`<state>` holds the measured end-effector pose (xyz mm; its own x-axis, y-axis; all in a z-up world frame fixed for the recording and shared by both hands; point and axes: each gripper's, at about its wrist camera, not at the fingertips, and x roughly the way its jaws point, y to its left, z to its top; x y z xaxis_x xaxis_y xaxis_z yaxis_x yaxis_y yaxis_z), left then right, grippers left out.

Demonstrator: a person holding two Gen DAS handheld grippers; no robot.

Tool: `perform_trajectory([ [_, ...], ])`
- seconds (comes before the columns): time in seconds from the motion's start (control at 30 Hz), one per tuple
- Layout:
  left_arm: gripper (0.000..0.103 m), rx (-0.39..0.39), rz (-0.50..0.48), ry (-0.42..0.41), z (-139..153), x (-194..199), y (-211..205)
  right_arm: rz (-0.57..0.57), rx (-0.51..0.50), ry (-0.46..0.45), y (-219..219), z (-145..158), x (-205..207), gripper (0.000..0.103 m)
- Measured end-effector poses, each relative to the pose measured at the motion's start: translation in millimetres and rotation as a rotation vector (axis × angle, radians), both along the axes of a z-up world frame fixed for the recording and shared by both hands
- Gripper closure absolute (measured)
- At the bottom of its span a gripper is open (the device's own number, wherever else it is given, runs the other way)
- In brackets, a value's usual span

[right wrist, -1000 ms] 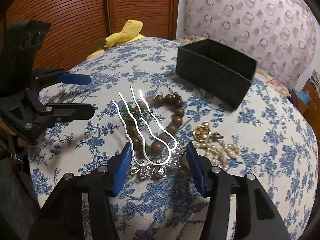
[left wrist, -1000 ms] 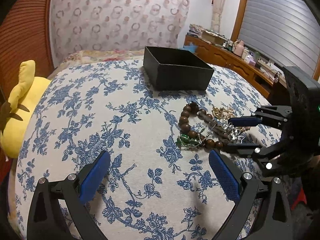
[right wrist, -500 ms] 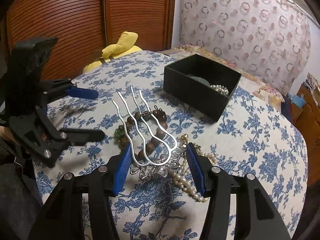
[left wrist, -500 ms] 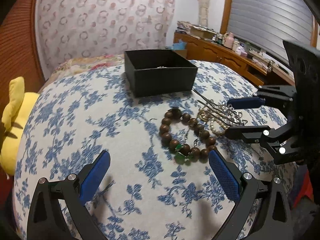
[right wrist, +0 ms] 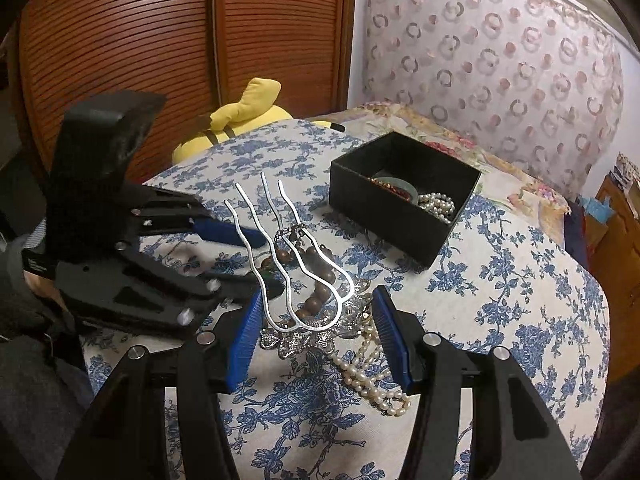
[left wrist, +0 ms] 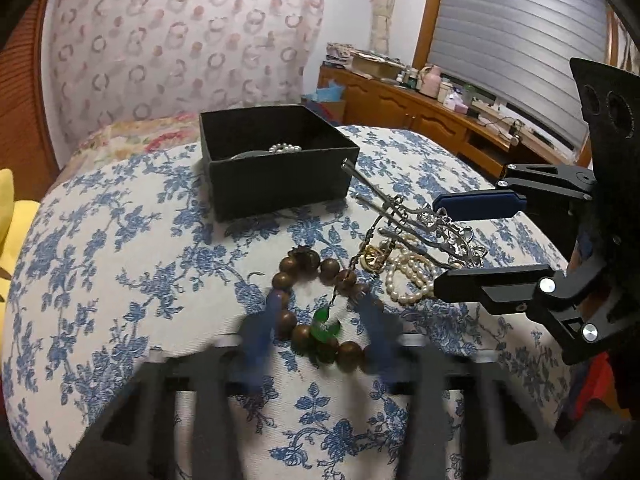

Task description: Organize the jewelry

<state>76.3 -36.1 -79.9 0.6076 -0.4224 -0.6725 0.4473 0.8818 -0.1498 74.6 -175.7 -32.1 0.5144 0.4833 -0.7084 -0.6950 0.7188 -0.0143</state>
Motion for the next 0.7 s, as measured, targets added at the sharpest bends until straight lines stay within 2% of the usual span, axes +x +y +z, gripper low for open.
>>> perform_trajectory([
  [0.03,0.097,-0.007,-0.006,0.007,-0.5,0.9,0.3,-0.001,-0.002,-0.003,-1.0,1.0,-0.8,0.046],
  [0.3,0.098,-0.045,0.031,-0.048,19.8,0.6,14.5,-0.01,-0.009,0.004,-6.7,-2.1,-1.8,0.046],
  [0.7,0.098,-0.084,0.088,-0.126,60.7,20.9,27.6,-0.009,-0.023,0.014,-9.9,-8.6,-4.8,0.046],
])
